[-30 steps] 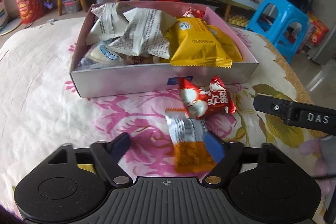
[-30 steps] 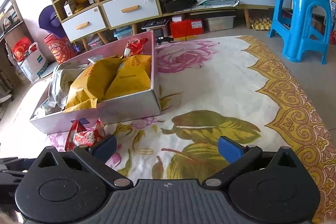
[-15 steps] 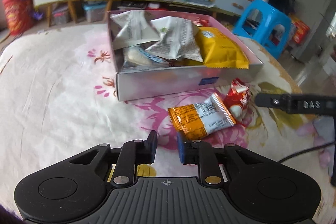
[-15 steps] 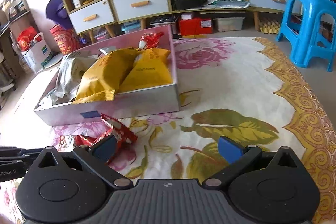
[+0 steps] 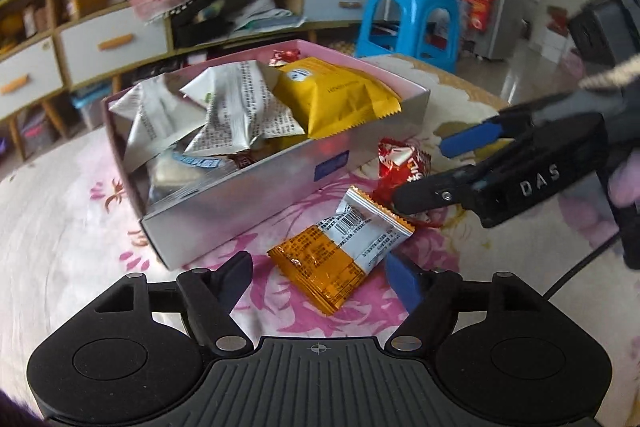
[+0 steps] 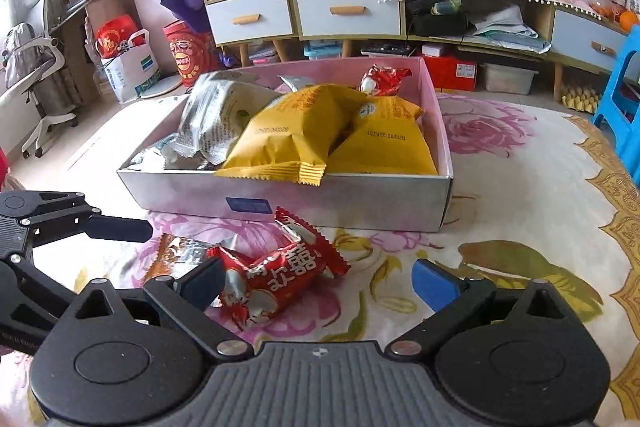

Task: Organize snacks
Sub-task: 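Grasp the orange-white wrapper snack with left tool while right tool grasps red candy pack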

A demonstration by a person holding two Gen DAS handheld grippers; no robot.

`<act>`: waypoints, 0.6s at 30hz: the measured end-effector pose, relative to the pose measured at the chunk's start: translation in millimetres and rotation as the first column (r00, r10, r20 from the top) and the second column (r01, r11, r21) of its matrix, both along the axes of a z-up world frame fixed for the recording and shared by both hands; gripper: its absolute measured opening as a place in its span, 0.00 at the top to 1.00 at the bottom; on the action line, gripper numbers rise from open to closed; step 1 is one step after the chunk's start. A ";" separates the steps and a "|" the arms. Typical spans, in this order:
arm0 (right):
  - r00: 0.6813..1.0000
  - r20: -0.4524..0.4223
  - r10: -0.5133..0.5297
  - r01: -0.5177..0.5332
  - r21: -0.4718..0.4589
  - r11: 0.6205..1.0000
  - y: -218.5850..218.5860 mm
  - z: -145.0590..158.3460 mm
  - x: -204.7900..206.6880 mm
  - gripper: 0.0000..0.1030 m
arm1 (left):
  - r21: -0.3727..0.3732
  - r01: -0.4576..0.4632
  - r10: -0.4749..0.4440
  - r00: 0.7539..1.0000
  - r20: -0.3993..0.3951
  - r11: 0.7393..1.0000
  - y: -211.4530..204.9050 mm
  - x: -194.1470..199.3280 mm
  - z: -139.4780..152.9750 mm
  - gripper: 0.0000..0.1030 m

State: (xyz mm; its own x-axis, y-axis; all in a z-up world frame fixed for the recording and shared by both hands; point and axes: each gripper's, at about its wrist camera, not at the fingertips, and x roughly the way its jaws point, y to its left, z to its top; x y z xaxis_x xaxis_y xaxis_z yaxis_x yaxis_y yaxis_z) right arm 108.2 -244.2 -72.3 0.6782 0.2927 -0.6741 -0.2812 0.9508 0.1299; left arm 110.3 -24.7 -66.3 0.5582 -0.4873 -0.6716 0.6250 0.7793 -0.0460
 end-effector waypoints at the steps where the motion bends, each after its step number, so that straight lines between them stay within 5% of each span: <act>1: 1.000 -0.003 0.006 -0.006 0.004 1.000 -0.3 -1.8 1.8 0.14 | 0.003 0.002 -0.002 1.000 0.005 1.000 -0.1 0.8 -1.3 0.27; 10: 0.999 0.042 0.014 -0.015 0.028 1.000 -0.3 -5.1 4.4 0.21 | -0.027 -0.021 0.022 1.000 0.018 0.999 -8.1 6.0 -5.2 0.27; 18: 0.993 0.080 0.091 -0.086 -0.058 0.995 -2.3 -5.8 -1.9 0.41 | -0.028 -0.055 0.056 0.998 0.016 0.998 -10.1 2.4 -5.0 0.28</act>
State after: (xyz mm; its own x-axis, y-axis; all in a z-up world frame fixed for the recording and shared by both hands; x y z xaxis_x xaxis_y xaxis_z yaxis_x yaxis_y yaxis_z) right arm 106.3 -246.5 -78.1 0.7054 0.3184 -0.6333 -0.3721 0.9267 0.0515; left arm 112.7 -34.8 -71.3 0.5960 -0.4738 -0.6483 0.5819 0.8112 -0.0579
